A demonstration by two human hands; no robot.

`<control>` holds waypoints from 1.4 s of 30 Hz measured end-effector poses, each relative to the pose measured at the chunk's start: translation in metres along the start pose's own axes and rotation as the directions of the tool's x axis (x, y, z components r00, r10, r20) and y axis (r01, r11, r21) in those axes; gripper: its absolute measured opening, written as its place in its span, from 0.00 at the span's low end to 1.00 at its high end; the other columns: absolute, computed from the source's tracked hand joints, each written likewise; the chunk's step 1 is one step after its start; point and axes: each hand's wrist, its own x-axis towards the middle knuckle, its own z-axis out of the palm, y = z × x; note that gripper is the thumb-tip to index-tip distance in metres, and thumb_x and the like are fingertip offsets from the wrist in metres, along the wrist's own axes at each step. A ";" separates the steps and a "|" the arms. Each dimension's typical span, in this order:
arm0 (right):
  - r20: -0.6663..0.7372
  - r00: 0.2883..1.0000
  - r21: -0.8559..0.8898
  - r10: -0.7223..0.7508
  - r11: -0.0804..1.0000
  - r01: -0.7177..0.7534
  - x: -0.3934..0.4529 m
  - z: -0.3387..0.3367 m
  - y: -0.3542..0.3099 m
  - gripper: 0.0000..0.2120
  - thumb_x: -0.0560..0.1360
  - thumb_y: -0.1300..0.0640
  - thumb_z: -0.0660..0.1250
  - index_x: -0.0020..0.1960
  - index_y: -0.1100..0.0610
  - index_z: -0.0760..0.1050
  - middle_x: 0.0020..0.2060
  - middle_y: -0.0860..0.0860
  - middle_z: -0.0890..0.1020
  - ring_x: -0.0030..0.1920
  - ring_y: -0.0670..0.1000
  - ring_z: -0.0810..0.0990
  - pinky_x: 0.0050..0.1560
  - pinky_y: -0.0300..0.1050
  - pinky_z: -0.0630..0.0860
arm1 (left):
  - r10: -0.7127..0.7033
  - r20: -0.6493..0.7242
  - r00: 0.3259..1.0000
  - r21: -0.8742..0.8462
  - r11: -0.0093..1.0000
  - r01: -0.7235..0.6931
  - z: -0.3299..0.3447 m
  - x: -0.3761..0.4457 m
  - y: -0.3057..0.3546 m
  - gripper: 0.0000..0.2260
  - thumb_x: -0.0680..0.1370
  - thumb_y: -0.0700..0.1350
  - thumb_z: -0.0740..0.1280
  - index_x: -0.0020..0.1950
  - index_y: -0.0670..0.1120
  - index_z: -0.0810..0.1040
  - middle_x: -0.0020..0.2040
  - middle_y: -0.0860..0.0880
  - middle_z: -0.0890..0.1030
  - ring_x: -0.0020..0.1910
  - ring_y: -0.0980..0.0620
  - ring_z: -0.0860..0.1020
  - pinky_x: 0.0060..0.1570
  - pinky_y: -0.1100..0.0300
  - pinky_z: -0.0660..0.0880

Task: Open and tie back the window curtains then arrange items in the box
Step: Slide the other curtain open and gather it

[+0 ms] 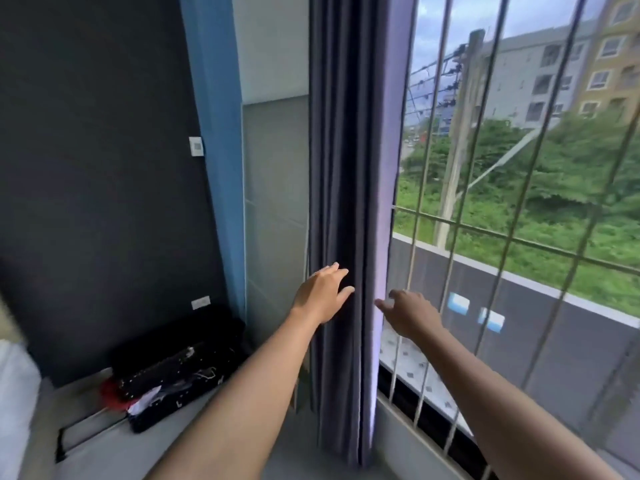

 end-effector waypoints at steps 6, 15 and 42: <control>-0.249 0.967 0.125 -0.046 0.989 0.080 0.101 -0.028 -0.053 0.23 0.77 0.38 0.58 0.57 0.56 0.75 0.47 0.57 0.82 0.53 0.60 0.78 0.46 0.50 0.75 | 0.031 -0.108 0.994 -0.093 0.995 -0.041 -0.029 0.077 -0.064 0.23 0.80 0.53 0.60 0.75 0.49 0.64 0.77 0.51 0.60 0.74 0.52 0.62 0.70 0.56 0.63; -0.600 0.797 0.227 -0.063 0.942 0.246 0.227 -0.060 -0.119 0.14 0.77 0.43 0.63 0.51 0.53 0.78 0.45 0.51 0.81 0.48 0.58 0.80 0.42 0.44 0.70 | 0.069 -0.158 0.985 -0.158 0.983 -0.094 -0.050 0.223 -0.156 0.22 0.81 0.49 0.61 0.74 0.47 0.65 0.76 0.48 0.60 0.74 0.52 0.61 0.70 0.63 0.57; -0.641 0.698 0.247 0.321 0.946 -0.208 0.374 0.017 -0.236 0.38 0.77 0.49 0.66 0.77 0.48 0.46 0.73 0.53 0.65 0.69 0.53 0.70 0.63 0.50 0.73 | 0.158 -0.238 0.958 -0.803 0.523 -0.286 0.042 0.453 -0.240 0.34 0.75 0.54 0.69 0.76 0.50 0.56 0.62 0.51 0.77 0.55 0.54 0.79 0.55 0.59 0.77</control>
